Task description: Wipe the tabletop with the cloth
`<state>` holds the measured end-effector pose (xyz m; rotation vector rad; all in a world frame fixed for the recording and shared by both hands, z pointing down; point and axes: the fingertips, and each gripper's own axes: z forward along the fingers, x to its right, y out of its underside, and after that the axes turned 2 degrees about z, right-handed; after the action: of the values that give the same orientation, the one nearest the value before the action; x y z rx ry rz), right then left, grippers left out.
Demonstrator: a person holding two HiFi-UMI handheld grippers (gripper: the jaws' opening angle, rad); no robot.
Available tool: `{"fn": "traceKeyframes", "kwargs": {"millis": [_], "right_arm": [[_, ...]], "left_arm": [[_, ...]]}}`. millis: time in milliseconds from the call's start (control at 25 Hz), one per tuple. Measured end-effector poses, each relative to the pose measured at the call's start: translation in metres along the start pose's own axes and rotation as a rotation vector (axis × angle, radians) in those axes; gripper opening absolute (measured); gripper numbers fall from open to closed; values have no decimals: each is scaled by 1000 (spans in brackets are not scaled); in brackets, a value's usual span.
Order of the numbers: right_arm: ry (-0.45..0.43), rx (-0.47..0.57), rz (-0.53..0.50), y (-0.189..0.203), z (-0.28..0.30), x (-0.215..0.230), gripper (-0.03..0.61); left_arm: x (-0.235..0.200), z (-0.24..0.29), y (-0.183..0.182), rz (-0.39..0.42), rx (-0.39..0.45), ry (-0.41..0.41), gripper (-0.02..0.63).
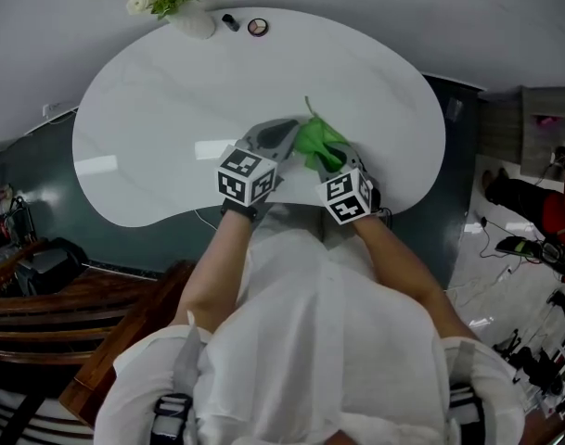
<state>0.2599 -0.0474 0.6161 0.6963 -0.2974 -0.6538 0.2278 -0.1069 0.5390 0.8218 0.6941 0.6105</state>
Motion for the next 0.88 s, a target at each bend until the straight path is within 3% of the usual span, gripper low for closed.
{"fn": "traceKeyframes", "kwargs": {"millis": [440,880], "right_arm": [[104,4,103,84,-74,97,69],[230,-47,221,152,-128,171,69]], "left_arm": [[72,48,-2,8,17,-15,21],[100,60,-9,16,54,-64,21]]}}
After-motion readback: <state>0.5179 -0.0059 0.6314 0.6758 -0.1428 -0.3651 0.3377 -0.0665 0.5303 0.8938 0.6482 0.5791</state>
